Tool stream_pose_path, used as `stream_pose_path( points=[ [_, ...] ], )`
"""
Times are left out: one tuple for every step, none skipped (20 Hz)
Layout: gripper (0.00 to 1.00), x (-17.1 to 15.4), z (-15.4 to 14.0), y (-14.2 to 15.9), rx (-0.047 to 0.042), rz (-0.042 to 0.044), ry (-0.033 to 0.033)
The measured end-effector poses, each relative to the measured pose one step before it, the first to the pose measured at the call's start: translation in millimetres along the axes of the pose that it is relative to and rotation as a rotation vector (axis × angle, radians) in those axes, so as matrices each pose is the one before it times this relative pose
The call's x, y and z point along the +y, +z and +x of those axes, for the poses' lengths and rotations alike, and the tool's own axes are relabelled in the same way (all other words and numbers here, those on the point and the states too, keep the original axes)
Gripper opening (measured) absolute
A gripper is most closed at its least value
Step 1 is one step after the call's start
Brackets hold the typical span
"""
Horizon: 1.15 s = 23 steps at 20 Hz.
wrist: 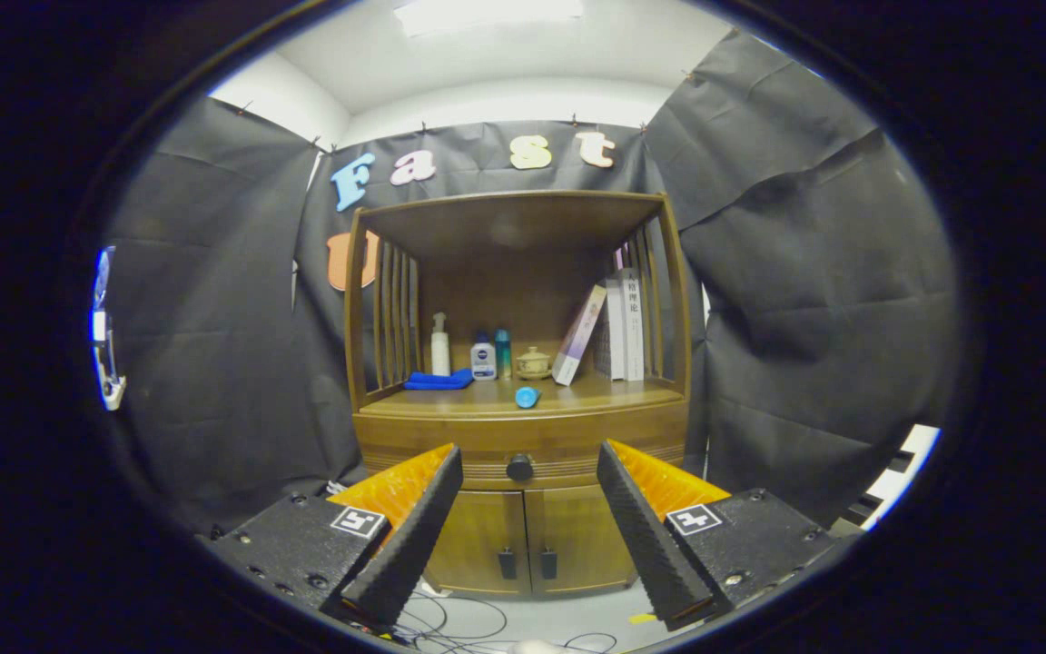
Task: Pull open the drawer, take out the items inside it, and place them on the countertop above the cabinet.
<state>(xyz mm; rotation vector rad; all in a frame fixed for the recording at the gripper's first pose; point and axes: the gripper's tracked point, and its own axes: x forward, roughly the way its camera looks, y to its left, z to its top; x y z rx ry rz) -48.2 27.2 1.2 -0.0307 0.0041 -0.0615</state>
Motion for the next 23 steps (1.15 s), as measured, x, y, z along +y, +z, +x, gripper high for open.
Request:
stream_pose_path(
  points=[
    [0.98, 0.81, -1.31, -0.04, -0.00266, -0.00208, 0.00242],
    [0.98, 1.51, -1.45, 1.33, -0.00104, 0.00030, 0.00296],
    [0.98, 0.36, 0.75, 0.26, -0.00229, 0.00207, 0.00055],
    [0.97, 0.59, 0.12, 0.39, 0.00135, 0.00042, 0.00283],
    [0.97, 0.14, 0.18, -0.26, 0.00008, -0.00124, 0.00108],
    [0.97, 0.22, 1.23, 0.14, -0.00160, -0.00125, -0.00022],
    [0.97, -0.14, -1.38, 0.58, -0.00210, -0.00042, 0.00168],
    [0.98, 0.44, -0.67, 0.69, 0.00114, -0.00006, 0.00157],
    [0.97, -0.07, -0.48, 0.35, -0.00213, -0.00027, 0.00010],
    [0.97, 0.42, 0.80, 0.38, 0.00012, -0.00120, 0.00030],
    [0.97, 0.04, 1.71, -1.11, 0.00016, -0.00109, 0.00057],
    [0.97, 0.47, 0.30, -0.27, 0.00161, -0.00032, 0.00036],
    [0.97, -0.83, -0.59, -0.12, -0.00038, 0.00006, -0.00145],
    [0.97, 0.20, 1.12, -0.37, 0.00125, -0.00028, 0.00147],
    [0.97, -0.28, -0.51, -0.39, 0.00045, -0.00168, -0.00164],
    [0.97, -0.52, 0.82, -0.26, 0.00256, -0.00166, -0.00035],
    [0.98, 0.07, 0.85, -0.88, -0.00025, -0.00053, -0.00036],
    [0.98, -0.42, -0.01, 0.45, 0.00186, 0.00042, -0.00132],
    [0.97, -0.75, 0.20, 0.02, -0.00003, 0.00060, -0.00024],
    [0.97, -0.43, 0.02, 0.81, -0.00529, -0.00052, -0.00234],
    [0.98, -1.96, 0.70, -0.31, -0.00070, -0.00148, -0.00530],
    [0.98, 0.16, 0.13, -1.31, 0.00358, -0.00187, 0.00034],
    [0.98, 0.72, 0.66, -1.55, 0.00246, -0.00093, 0.00135]
  ],
)
